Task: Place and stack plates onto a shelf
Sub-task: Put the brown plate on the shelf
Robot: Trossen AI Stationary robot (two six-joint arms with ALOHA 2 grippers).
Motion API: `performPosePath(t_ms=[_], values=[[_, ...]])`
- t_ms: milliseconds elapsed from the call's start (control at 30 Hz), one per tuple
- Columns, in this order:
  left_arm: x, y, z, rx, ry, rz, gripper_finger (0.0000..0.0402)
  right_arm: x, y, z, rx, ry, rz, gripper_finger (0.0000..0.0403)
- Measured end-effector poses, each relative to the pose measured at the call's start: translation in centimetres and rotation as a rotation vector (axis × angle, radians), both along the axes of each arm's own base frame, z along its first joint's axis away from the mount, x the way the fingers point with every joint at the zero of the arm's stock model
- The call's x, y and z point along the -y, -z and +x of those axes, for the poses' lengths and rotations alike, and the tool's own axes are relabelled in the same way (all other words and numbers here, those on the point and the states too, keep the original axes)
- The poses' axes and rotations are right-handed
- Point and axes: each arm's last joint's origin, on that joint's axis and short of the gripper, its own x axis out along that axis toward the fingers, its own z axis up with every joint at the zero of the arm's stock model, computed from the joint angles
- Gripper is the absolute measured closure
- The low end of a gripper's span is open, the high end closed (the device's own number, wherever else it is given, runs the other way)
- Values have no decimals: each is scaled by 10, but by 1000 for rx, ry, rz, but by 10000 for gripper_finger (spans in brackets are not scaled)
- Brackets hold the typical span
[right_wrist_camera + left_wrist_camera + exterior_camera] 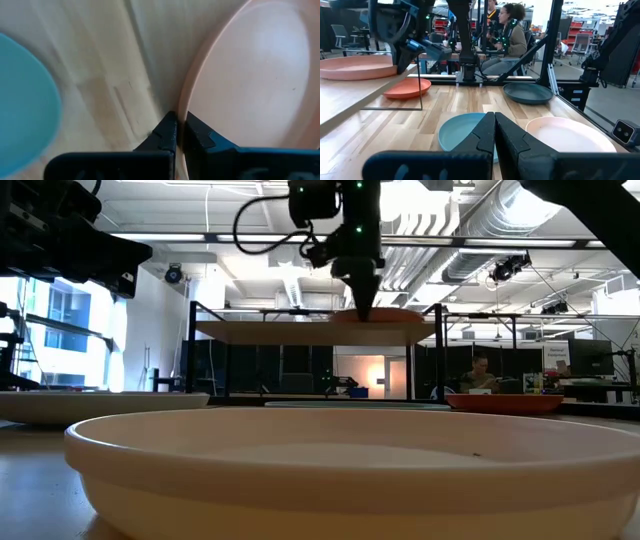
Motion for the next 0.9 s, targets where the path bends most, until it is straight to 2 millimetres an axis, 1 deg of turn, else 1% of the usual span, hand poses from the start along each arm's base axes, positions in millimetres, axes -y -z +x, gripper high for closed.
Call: performPosePath(t_ms=[167,367,633,700,767,900], values=[[0,0,0,0,0,0,402,0,-7,1,25,-1,-3,403],[0,0,0,0,0,0,401,2,-7,0,19,4,0,403],[0,0,0,0,0,0,402,5,-6,-3,14,14,62,399],[0,0,0,0,0,0,401,6,-6,-3,15,17,60,387],[0,0,0,0,0,0,401,5,-7,-3,16,18,59,366],[0,0,0,-1,0,0,402,4,-10,-4,28,32,71,305]])
